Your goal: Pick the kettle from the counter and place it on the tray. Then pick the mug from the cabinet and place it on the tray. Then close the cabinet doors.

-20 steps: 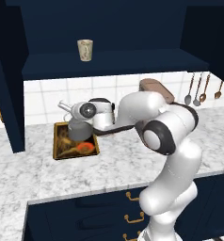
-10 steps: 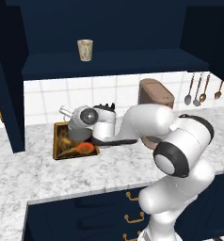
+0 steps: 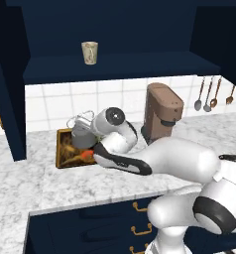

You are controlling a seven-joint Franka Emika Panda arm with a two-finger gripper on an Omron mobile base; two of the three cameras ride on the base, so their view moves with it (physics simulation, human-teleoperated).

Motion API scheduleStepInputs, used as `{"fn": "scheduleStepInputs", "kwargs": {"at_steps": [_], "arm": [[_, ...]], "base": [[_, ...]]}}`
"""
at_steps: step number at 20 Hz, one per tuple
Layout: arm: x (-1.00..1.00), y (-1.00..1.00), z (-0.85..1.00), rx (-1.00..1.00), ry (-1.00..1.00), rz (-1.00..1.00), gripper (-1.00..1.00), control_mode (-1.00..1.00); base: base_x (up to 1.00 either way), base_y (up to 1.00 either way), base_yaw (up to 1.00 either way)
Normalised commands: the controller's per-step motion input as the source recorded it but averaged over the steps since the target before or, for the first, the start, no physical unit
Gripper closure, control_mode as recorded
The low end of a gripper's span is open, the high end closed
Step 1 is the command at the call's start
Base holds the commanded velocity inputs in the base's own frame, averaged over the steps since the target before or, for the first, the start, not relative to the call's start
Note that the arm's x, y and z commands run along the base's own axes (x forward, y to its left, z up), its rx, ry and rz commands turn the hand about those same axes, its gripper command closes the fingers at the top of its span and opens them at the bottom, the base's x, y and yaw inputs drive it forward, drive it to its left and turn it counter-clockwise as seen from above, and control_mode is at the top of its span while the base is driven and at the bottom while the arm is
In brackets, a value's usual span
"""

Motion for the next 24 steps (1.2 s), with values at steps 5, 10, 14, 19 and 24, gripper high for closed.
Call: {"fn": "scheduleStepInputs", "kwargs": {"at_steps": [5,10,14,19,24], "arm": [[0.02,-0.08,0.41,-0.11,0.31,0.0,-1.0,-1.0],[-0.04,0.01,0.36,-0.25,0.0,0.0,-1.0,-1.0],[-0.02,-0.14,1.0,-0.29,0.0,0.0,-1.0,-1.0],[0.0,-0.23,1.0,-0.17,0.0,0.04,-1.0,-1.0],[0.14,-0.42,0.68,-0.01,-0.32,0.13,-1.0,-1.0]], "base": [[0.0,0.0,0.0],[0.0,0.0,0.0],[0.0,0.0,0.0],[0.0,0.0,0.0],[0.0,0.0,0.0]]}}
